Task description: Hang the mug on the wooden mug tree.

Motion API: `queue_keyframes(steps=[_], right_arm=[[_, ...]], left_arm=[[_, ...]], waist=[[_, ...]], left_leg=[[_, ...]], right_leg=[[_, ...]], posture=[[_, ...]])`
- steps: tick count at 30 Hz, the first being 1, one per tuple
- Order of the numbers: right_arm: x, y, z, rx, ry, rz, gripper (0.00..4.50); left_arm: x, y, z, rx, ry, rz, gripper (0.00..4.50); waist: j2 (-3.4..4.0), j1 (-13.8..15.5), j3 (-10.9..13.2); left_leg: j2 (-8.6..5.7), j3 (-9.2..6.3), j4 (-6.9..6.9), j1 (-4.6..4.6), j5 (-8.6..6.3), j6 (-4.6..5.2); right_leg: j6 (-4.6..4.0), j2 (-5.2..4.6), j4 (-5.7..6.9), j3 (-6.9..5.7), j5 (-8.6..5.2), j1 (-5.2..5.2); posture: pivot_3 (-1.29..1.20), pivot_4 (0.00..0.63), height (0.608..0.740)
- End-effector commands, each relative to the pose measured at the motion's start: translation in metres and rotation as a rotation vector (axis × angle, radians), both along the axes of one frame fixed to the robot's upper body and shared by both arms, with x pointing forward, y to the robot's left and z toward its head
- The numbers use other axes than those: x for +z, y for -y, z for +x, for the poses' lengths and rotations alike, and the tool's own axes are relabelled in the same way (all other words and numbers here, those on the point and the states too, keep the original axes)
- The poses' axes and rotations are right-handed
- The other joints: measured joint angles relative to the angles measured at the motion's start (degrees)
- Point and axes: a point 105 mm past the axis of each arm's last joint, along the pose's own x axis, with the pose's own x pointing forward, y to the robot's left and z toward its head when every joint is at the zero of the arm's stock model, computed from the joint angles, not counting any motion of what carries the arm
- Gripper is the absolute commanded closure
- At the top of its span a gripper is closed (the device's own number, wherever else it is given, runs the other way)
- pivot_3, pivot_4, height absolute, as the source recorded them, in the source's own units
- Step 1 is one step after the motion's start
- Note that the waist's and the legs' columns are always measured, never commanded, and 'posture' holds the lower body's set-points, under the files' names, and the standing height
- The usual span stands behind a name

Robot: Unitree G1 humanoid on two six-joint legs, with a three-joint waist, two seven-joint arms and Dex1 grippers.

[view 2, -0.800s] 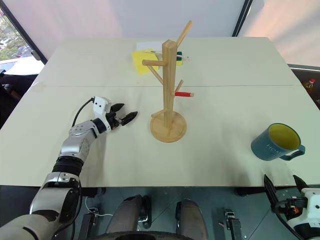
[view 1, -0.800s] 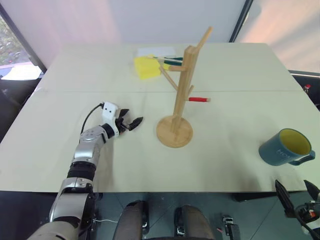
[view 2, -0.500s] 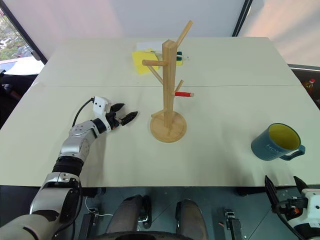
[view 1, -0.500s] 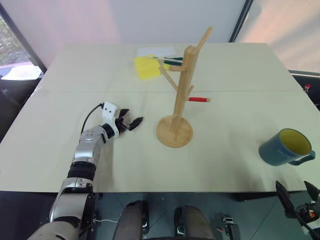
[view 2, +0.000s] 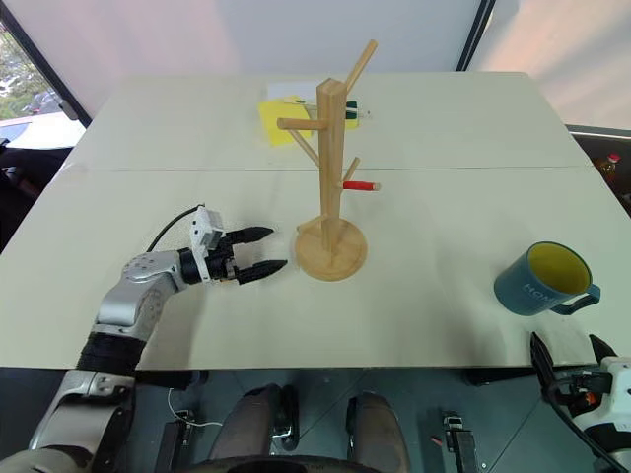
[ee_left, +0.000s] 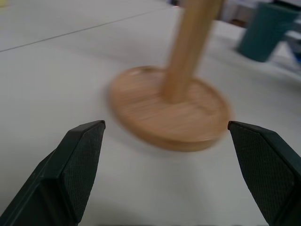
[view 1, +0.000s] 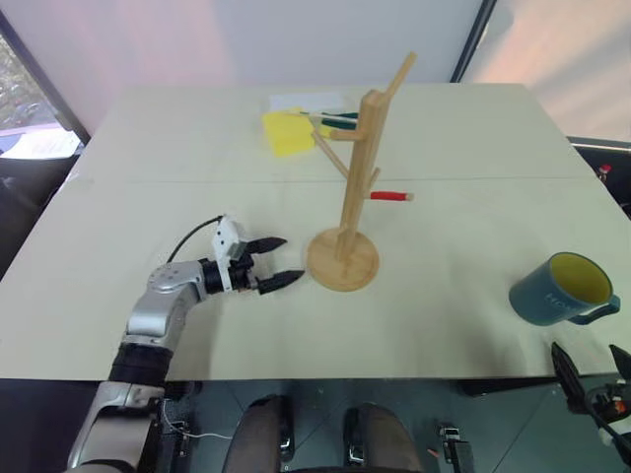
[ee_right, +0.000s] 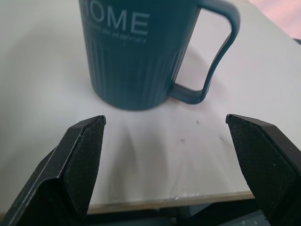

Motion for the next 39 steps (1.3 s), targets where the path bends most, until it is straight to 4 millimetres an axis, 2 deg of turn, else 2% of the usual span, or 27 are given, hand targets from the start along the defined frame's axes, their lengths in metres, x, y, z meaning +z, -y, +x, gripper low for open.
queue_keyframes(steps=[1,7,12,21,30,33,39], right_arm=[[0.014,0.011,0.000,-0.043,0.041,-0.051,0.22],[0.013,0.025,0.007,-0.100,0.033,-0.076,0.22],[0.013,0.033,0.014,-0.114,0.050,-0.058,0.22],[0.011,0.042,0.029,-0.124,0.062,-0.047,0.22],[0.010,0.041,0.043,-0.115,0.076,-0.022,0.22],[0.011,0.038,0.049,-0.100,0.080,-0.014,1.02],[0.013,0.031,0.057,-0.064,0.089,0.006,4.07]], left_arm=[[0.017,0.019,-0.029,-0.194,0.029,-0.001,0.00],[0.031,0.042,-0.056,-0.347,0.047,0.009,0.00],[0.038,0.053,-0.066,-0.397,0.069,-0.003,0.00],[0.030,0.053,-0.074,-0.408,0.062,-0.007,0.00],[0.038,0.058,-0.081,-0.416,0.075,-0.014,0.00],[0.042,0.059,-0.080,-0.408,0.082,-0.014,0.00],[0.049,0.062,-0.076,-0.394,0.088,-0.011,0.00]], waist=[[0.10,0.00,-0.06],[0.26,-0.08,-0.16],[0.36,-0.05,-0.21],[0.49,0.12,-0.29],[0.50,0.15,-0.29],[0.50,0.14,-0.29],[0.50,0.16,-0.29]], left_leg=[[0.00,0.00,0.00,0.00,0.00,0.00],[-0.02,0.01,0.01,0.00,0.06,0.11],[-0.01,0.02,0.00,0.00,0.08,0.15],[0.00,0.04,0.02,0.03,0.09,0.17],[0.00,0.04,0.07,0.03,0.10,0.17],[-0.01,0.04,0.06,0.03,0.10,0.18],[-0.01,0.05,0.07,0.03,0.10,0.18]], right_leg=[[-0.05,0.00,0.00,0.01,-0.02,0.00],[-0.11,-0.02,0.00,0.02,-0.05,0.02],[-0.05,0.03,0.01,0.01,-0.02,0.01],[-0.03,0.10,0.02,0.01,-0.01,0.05],[-0.01,0.10,0.02,0.02,0.00,0.09],[-0.01,0.10,0.02,0.02,0.00,0.09],[0.00,0.12,0.02,0.02,0.00,0.10]], posture=[[0.00,0.150,0.730],[0.00,0.150,0.730],[0.00,0.150,0.730],[0.00,0.150,0.730],[0.00,0.150,0.730],[0.00,0.150,0.730],[0.00,0.150,0.730]])
